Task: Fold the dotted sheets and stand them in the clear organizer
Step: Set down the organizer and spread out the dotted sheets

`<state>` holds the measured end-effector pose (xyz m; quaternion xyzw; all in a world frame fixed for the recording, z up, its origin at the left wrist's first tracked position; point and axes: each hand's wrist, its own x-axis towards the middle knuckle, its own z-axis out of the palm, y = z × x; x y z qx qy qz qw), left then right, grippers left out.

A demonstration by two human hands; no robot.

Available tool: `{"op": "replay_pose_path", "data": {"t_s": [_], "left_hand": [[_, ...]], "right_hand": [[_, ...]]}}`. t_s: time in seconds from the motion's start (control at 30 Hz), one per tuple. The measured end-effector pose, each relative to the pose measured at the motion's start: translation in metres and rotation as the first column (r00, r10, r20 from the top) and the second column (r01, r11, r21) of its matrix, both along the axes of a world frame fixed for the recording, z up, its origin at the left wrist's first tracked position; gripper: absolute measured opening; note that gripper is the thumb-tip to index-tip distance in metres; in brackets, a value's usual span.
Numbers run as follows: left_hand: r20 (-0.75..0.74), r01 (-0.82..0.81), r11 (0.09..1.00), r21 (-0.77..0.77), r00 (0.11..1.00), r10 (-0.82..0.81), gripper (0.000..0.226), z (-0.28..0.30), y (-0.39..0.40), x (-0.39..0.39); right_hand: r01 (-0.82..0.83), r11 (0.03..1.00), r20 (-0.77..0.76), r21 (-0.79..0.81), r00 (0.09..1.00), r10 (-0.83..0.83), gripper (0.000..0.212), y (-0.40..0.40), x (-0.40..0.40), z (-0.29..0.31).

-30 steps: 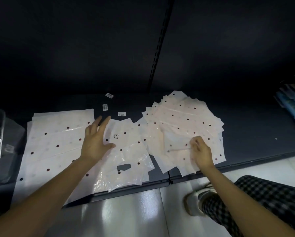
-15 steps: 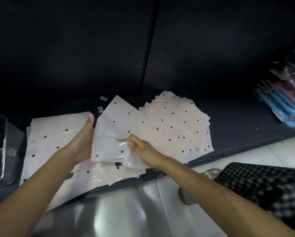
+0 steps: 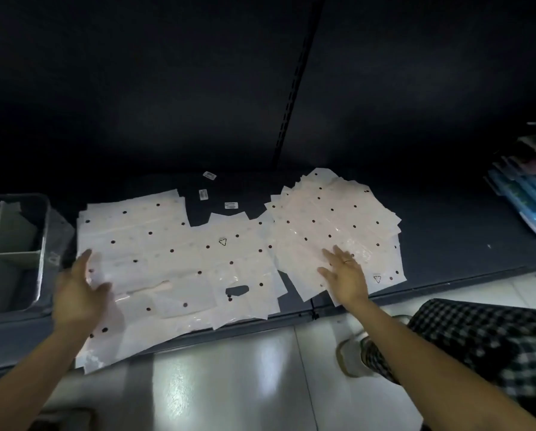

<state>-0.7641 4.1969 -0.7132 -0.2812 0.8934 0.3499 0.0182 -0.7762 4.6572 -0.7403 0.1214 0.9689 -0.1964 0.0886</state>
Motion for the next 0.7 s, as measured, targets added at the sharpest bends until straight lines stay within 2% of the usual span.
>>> {"op": "replay_pose_path", "data": {"t_s": [0.07,0.13,0.2,0.27,0.3,0.37,0.43,0.47,0.53,0.57,0.63,0.7], "left_hand": [[-0.007,0.119,0.971,-0.207,0.992,-0.123,0.062,-0.003,0.002,0.008],[-0.018,0.356,0.848,-0.394,0.919,-0.394,0.054,-0.003,0.009,0.016],[0.109,0.573,0.726,-0.379,0.807,-0.580,0.078,0.000,0.020,0.019],[0.205,0.695,0.656,-0.294,0.716,-0.667,0.101,0.001,0.029,0.020],[0.251,0.733,0.626,-0.267,0.680,-0.689,0.103,-0.002,0.031,0.021],[0.328,0.791,0.542,-0.283,0.611,-0.721,0.094,-0.007,0.028,0.020],[0.372,0.820,0.459,-0.342,0.567,-0.735,0.071,-0.006,0.020,0.021],[0.306,0.792,0.483,-0.373,0.596,-0.742,0.058,-0.003,0.015,0.022],[0.058,0.655,0.650,-0.386,0.720,-0.691,0.035,0.002,0.006,0.022],[-0.022,0.578,0.737,-0.350,0.781,-0.624,0.025,0.005,0.002,0.022],[-0.007,0.514,0.827,-0.227,0.848,-0.529,0.019,0.006,-0.010,0.018],[0.147,0.575,0.806,-0.136,0.817,-0.558,0.026,0.001,-0.029,0.011]], "right_hand": [[0.071,0.991,-0.148,-0.114,0.985,-0.088,0.032,0.000,0.001,0.000],[0.153,0.979,-0.211,-0.131,0.961,-0.178,0.022,-0.003,-0.004,0.005],[0.230,0.962,-0.220,-0.149,0.941,-0.259,0.019,-0.006,-0.008,0.011],[0.275,0.946,-0.216,-0.174,0.926,-0.309,0.019,-0.008,-0.014,0.018],[0.287,0.939,-0.223,-0.187,0.919,-0.325,0.019,-0.010,-0.016,0.023],[0.269,0.940,-0.273,-0.212,0.907,-0.321,0.019,-0.017,-0.021,0.033],[0.166,0.967,-0.294,-0.194,0.931,-0.218,0.016,-0.038,-0.026,0.046],[0.068,0.984,-0.293,-0.165,0.949,-0.115,0.012,-0.052,-0.027,0.051],[-0.222,0.972,-0.289,-0.078,0.938,0.191,0.020,-0.082,-0.024,0.053],[-0.371,0.928,-0.257,-0.036,0.901,0.350,0.029,-0.097,-0.020,0.049],[-0.562,0.826,-0.154,-0.051,0.821,0.549,0.036,-0.120,-0.007,0.041],[-0.656,0.753,-0.069,-0.060,0.755,0.652,0.037,-0.131,0.005,0.031]]}}
